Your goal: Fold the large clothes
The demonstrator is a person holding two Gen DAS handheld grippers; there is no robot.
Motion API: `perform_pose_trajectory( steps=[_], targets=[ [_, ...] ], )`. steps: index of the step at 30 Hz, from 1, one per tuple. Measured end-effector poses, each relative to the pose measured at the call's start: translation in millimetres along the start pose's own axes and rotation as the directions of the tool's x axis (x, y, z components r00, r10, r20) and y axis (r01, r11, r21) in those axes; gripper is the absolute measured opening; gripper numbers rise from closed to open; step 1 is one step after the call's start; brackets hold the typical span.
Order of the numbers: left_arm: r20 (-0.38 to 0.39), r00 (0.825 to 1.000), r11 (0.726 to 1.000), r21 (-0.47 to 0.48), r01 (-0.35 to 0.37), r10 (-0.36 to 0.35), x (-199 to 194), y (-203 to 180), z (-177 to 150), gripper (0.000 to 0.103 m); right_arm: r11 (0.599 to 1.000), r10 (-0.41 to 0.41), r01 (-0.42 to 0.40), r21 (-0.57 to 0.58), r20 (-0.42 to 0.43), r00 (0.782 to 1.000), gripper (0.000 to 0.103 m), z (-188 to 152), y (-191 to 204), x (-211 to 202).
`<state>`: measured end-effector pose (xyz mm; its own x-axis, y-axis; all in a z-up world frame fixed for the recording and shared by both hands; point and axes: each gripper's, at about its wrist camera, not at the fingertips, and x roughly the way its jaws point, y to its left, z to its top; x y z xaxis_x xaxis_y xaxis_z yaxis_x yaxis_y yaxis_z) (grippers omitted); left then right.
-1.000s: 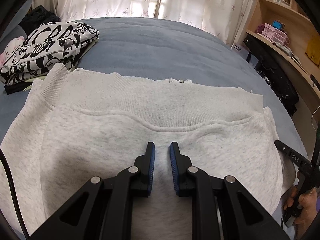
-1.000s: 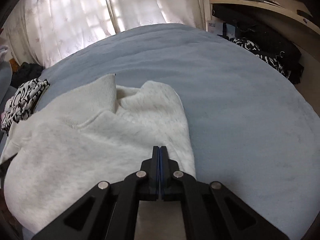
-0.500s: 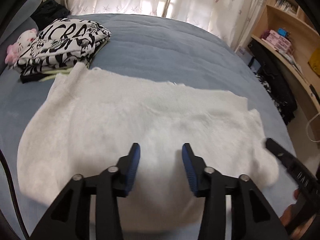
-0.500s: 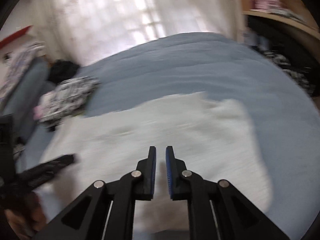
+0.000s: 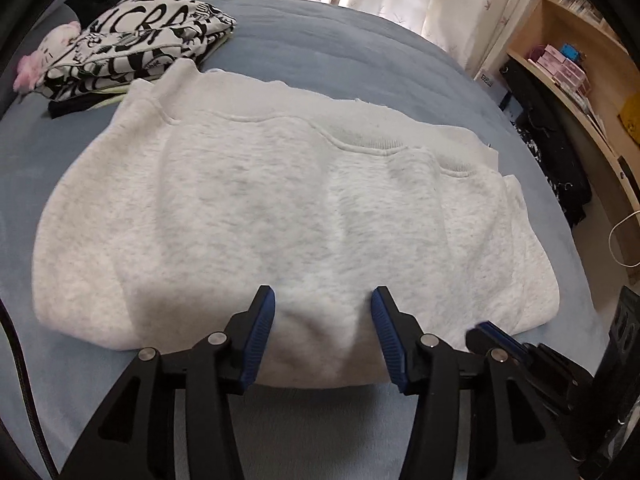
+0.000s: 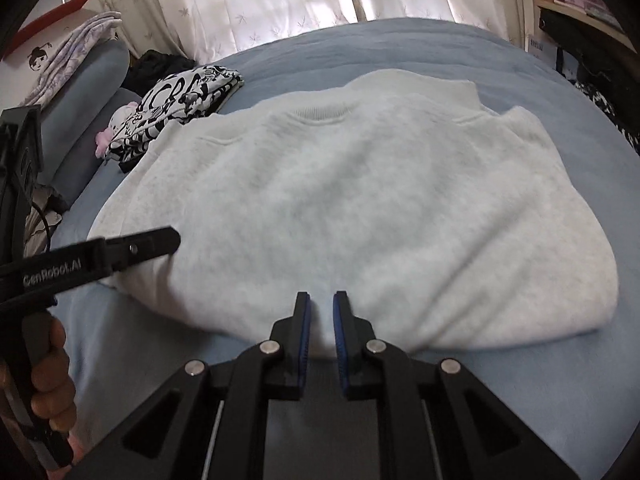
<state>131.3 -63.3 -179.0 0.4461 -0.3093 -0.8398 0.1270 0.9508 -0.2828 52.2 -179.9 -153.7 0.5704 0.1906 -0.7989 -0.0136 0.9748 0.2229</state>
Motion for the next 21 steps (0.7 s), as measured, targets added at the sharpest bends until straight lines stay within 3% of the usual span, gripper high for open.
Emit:
perform_pose_trajectory(
  steps=[8,17,19,21],
  targets=[
    [0.033,0.999,0.999,-0.038,-0.019,0.02,-43,9,-10,0.05,0.997,0.01,-0.01,0.076,-0.009,1.0,0.012,-12,6,-30],
    [0.061,0.998,0.997,-0.082,0.004,0.001,-95,37,-28,0.05,0.999,0.023,-0.025,0.04,0.046,0.999,0.013,-25,38,-71],
    [0.062,0.997,0.992,-0.11,0.053,-0.046,-98,48,-34,0.054,0.999,0.022,-0.024,0.025,0.063,0.998,0.014,-25,44,-77],
    [0.068,0.985,0.973,-0.155,0.169,-0.16,-95,64,-42,0.063,1.0,0.014,-0.015,0.006,0.081,0.997,0.014,-23,51,-79]
  ],
)
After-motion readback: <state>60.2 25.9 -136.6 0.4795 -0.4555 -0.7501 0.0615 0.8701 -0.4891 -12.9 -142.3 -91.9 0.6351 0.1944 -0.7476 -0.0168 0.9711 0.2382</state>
